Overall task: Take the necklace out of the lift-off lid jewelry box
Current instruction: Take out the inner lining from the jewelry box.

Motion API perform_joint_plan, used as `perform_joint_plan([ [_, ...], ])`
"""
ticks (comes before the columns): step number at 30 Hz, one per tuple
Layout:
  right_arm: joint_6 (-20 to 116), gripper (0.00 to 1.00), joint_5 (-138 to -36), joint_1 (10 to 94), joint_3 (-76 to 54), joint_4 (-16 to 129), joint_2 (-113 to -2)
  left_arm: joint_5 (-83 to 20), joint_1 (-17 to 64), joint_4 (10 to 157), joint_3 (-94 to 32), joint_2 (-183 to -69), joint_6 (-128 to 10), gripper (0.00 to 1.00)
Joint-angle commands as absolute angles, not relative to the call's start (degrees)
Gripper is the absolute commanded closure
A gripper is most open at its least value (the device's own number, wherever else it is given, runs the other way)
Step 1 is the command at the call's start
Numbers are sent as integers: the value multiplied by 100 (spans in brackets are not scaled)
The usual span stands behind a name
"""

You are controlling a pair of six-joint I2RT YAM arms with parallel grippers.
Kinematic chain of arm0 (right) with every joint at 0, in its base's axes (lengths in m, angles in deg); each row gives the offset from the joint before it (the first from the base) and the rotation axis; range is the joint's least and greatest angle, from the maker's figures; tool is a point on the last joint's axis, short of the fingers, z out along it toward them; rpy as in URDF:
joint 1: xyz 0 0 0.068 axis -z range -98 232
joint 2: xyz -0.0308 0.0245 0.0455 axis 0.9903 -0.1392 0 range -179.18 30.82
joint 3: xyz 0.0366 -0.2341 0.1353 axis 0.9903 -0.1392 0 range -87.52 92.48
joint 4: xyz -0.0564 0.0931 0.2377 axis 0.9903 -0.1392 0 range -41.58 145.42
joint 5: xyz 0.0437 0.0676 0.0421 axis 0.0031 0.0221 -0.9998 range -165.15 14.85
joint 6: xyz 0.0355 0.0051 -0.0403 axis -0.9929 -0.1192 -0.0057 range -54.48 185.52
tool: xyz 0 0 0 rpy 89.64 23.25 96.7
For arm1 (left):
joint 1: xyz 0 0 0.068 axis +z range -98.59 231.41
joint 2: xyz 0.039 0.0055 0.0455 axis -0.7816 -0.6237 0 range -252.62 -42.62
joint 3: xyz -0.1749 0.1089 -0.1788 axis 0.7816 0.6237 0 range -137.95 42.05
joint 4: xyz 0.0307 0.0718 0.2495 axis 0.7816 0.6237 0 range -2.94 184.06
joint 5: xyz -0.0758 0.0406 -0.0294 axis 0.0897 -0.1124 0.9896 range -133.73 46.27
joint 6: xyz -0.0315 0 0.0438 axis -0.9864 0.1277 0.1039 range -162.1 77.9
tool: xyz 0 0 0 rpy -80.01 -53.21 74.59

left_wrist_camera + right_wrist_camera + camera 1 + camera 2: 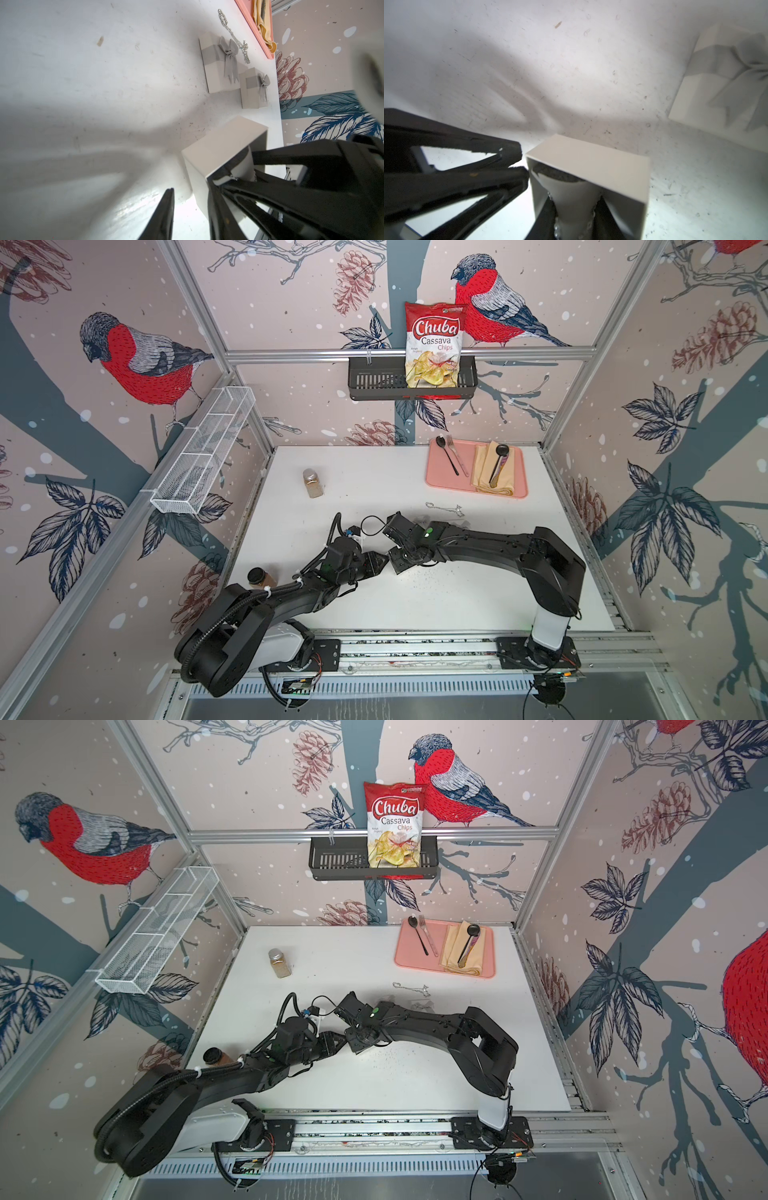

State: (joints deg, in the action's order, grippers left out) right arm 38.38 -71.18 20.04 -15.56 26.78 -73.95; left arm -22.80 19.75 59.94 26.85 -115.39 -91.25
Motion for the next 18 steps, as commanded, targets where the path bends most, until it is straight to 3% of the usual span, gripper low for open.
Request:
perform_joint_plan([
  [1, 3760, 72, -7237, 2004, -1673, 2907, -7229, -2345, 1977, 5735, 2567, -11674, -9081, 68],
  [9, 3651, 72, -7656, 2205, -2102, 3396, -6777, -2605, 1977, 6344, 2331, -11605, -8864, 67],
  [18, 3479, 72, -8116, 2599, -2336, 3735, -6091, -2756, 2047, 7279, 1837, -11005, -8375, 58],
])
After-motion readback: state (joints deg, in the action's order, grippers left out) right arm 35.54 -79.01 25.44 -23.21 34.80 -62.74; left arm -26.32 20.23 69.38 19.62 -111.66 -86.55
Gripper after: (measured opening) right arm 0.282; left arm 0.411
